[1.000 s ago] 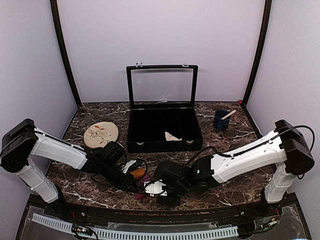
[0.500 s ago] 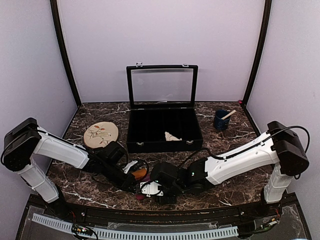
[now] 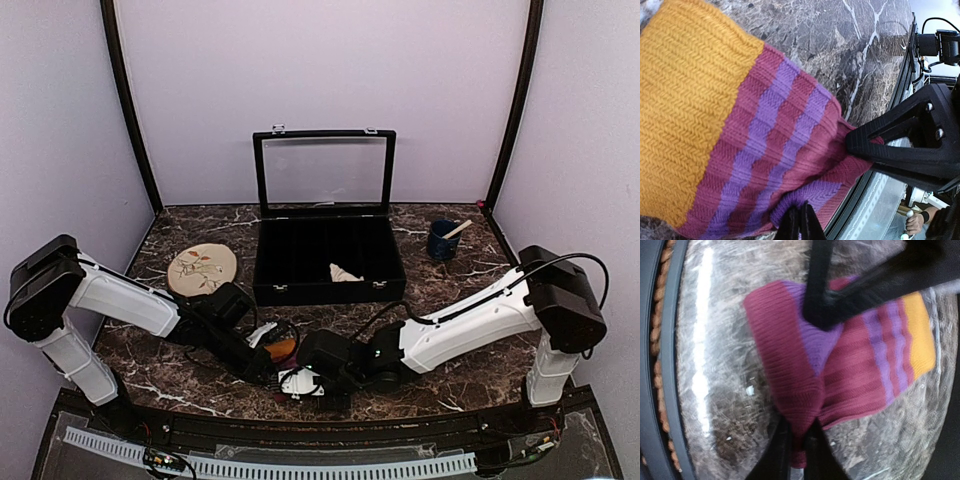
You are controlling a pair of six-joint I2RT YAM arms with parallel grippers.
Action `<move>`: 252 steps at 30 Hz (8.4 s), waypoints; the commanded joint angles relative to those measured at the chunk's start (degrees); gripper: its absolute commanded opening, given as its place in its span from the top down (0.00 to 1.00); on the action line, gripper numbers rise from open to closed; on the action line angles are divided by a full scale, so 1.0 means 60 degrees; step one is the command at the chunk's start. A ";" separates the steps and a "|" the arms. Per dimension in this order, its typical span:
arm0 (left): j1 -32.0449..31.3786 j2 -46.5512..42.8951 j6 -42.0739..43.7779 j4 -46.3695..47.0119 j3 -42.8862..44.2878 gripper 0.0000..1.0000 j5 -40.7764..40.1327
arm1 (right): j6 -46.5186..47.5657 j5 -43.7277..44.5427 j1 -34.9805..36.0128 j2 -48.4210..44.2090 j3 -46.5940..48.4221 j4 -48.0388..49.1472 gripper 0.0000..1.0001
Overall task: Roll the socks
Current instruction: Roll the sock at the center of the board.
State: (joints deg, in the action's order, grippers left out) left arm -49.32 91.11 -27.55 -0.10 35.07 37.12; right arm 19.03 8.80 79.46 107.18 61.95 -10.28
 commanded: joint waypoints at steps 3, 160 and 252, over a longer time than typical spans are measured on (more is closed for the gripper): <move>0.0068 0.0192 0.0182 -0.0847 -0.0146 0.95 -0.0201 | -0.0097 -0.0397 -0.0187 0.0137 0.0127 0.0113 1.00; -0.1881 -0.0740 0.2489 -0.1620 0.0436 1.00 -0.2035 | -0.5991 -0.7892 -0.4336 0.0177 0.0379 -0.0520 0.56; 0.0954 0.2211 0.0164 0.1411 -0.0454 1.00 0.4892 | 0.0623 0.0177 0.0534 0.0793 0.0112 0.1266 0.65</move>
State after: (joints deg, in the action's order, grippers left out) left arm -43.97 103.22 -26.46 9.10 32.21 66.32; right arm 22.52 11.70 83.66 109.89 61.73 -2.90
